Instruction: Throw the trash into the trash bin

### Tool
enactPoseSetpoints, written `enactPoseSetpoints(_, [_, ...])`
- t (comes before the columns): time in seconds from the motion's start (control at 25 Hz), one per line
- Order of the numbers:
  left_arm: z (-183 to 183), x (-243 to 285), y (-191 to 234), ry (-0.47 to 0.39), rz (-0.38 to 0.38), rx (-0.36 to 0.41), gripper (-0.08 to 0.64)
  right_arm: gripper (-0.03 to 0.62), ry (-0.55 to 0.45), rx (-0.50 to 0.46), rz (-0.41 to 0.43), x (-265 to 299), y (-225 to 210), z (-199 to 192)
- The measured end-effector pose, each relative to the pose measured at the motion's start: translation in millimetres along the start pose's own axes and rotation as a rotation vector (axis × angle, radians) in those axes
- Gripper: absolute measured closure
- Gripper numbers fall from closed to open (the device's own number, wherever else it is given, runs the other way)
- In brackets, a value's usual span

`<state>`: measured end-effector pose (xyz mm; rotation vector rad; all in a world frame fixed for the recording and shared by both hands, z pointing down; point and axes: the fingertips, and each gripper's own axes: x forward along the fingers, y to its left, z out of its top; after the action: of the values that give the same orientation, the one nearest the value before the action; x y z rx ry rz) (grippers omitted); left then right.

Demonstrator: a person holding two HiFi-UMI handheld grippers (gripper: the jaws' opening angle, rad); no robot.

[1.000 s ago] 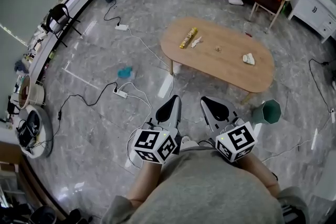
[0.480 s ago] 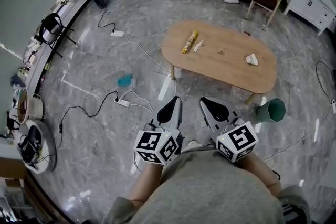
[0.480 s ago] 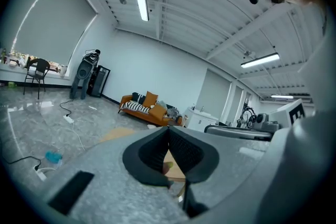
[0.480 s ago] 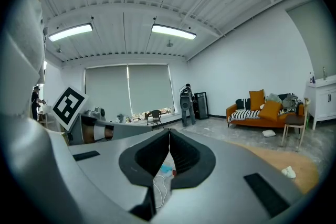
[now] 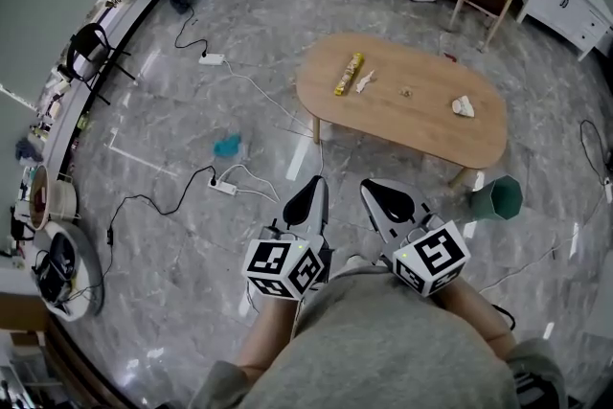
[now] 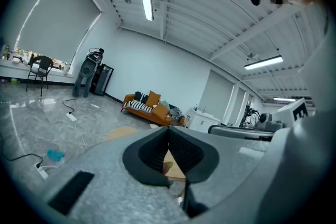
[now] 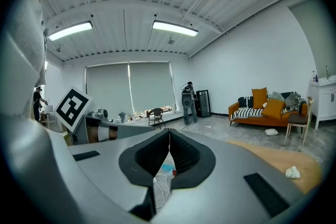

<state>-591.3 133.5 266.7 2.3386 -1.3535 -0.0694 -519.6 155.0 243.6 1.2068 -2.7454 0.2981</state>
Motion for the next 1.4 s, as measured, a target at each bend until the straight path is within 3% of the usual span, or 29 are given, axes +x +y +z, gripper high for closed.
enactPoseSetpoints(0.44, [2,23,7,-0.015,0.04,-0.021,0.551,0.583,0.004,-0.004,0.025,6,-20,1])
enactPoseSetpoints(1.4, [47,177,12,-0.036,0.102,-0.027,0.551,0.583,0.006,-0.014,0.084,73,-173,44])
